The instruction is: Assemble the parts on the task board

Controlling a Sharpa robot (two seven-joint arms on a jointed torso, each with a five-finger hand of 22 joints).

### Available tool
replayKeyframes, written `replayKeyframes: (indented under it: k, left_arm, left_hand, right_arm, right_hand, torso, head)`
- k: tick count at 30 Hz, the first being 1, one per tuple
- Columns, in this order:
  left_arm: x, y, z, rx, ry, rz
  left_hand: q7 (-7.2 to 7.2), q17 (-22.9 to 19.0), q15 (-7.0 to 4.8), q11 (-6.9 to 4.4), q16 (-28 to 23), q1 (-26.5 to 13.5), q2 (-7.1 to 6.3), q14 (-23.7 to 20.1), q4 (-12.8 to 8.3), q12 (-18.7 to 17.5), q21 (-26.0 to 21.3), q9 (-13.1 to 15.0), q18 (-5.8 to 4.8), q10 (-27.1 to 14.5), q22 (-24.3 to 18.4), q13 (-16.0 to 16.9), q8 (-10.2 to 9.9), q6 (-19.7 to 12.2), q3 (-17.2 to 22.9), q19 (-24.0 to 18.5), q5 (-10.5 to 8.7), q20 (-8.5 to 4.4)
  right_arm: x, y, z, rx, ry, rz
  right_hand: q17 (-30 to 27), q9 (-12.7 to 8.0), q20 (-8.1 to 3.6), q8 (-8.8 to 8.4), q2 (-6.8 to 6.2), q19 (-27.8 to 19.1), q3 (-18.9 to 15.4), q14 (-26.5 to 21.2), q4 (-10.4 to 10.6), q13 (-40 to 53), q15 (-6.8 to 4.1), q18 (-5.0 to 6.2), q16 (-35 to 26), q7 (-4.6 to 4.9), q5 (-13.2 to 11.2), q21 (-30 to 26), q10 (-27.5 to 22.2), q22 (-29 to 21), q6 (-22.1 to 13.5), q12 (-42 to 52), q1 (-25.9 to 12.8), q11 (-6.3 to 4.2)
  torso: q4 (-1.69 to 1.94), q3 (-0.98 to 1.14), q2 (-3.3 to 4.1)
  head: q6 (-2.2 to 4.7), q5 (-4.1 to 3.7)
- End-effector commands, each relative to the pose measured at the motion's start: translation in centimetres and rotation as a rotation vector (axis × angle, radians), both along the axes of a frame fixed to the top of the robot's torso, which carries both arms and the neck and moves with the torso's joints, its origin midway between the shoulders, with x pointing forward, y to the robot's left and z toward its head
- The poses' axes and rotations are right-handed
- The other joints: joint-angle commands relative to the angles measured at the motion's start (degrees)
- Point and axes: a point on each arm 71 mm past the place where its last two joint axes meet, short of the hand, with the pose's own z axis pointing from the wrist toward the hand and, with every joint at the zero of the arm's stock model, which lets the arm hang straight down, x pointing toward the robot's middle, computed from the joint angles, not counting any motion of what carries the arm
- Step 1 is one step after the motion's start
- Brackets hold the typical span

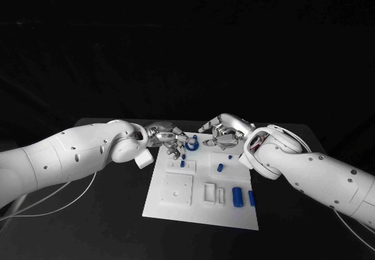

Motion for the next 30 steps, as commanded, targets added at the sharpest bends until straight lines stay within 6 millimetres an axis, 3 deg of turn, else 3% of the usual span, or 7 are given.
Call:
replayKeyframes:
  k: [1,4,8,14,30]
  left_arm:
    - [-0.3,-0.4,0.4,-0.098,0.019,-0.034]
    - [-0.3,-0.4,0.4,-0.096,0.016,-0.033]
    - [-0.3,-0.3,0.3,-0.081,0.006,-0.037]
    - [-0.2,-0.2,0.2,-0.068,-0.002,-0.035]
    - [-0.1,-0.2,0.1,-0.049,-0.006,-0.034]
  left_hand:
    - [-0.02,-0.05,-0.11,-0.08,0.31,1.87,1.06,-0.06,-6.35,0.18,-0.12,-0.24,1.04,-0.15,1.09,0.07,0.14,0.29,5.97,-0.17,0.76,-0.19]
    - [-0.02,-0.11,-0.12,-0.1,0.34,1.74,1.04,-0.01,-6.57,0.18,-0.04,-0.62,1.06,-0.04,1.1,-0.04,-0.15,0.53,6.0,-0.2,0.78,-0.18]
    - [0.0,-0.14,-0.12,-0.1,0.35,1.7,1.07,0.01,-6.67,0.18,0.03,-0.78,1.06,0.01,1.1,-0.1,-0.28,0.68,5.99,-0.2,0.8,-0.19]
    - [0.01,-0.16,-0.11,-0.09,0.37,1.7,1.08,0.02,-6.75,0.18,0.07,-0.86,1.06,0.04,1.1,-0.13,-0.36,0.76,5.97,-0.2,0.8,-0.19]
    - [0.02,-0.21,-0.1,-0.11,0.39,1.68,1.15,0.0,-6.88,0.18,0.2,-1.08,1.07,0.2,1.1,-0.24,-0.56,0.97,5.85,-0.29,0.59,-0.18]
  right_arm:
    - [-0.3,0.4,-0.1,-0.088,-0.071,-0.009]
    - [-0.7,0.8,-0.2,-0.094,-0.077,0.002]
    - [-1.1,1.1,-0.2,-0.08,-0.1,0.011]
    - [-1.5,1.1,-0.2,-0.06,-0.114,0.015]
    - [-2.1,1.1,0.1,0.004,-0.145,0.017]
  right_hand:
    - [1.2,-0.03,0.04,-0.23,-0.59,-0.4,0.33,0.43,-0.15,1.26,0.0,0.76,0.7,-0.09,-0.01,0.3,0.45,0.97,0.21,0.61,0.19,0.11]
    - [1.8,-0.02,0.03,-0.22,-0.79,-0.47,1.06,0.58,-0.16,1.79,-0.03,0.81,0.73,-0.11,0.64,0.23,0.57,1.86,0.23,0.55,0.14,0.1]
    - [3.53,0.01,-0.05,-0.2,-1.19,-0.15,2.38,1.36,-0.16,3.57,-0.1,0.95,2.08,-0.14,2.39,0.25,1.22,3.47,1.38,1.81,-0.27,0.08]
    - [5.47,0.05,-0.02,-0.17,-1.68,0.34,3.91,2.21,-0.06,5.5,-0.02,1.2,3.15,0.0,3.47,-0.23,1.94,6.08,3.23,2.99,-0.82,0.27]
    - [7.09,0.06,0.01,-0.14,-2.02,1.37,5.16,2.83,0.0,6.79,-0.04,1.34,3.48,-0.03,3.89,-3.1,2.38,11.03,3.69,3.47,-0.99,0.27]
  torso:
    - [-0.13,0.0,0.09]
    - [-0.16,-0.02,0.07]
    - [0.06,0.05,0.09]
    - [-0.06,0.04,0.02]
    - [-0.08,0.02,0.1]
  head:
    - [0.39,-0.06]
    - [0.47,-0.01]
    - [0.48,0.03]
    - [0.43,0.15]
    - [0.11,0.14]
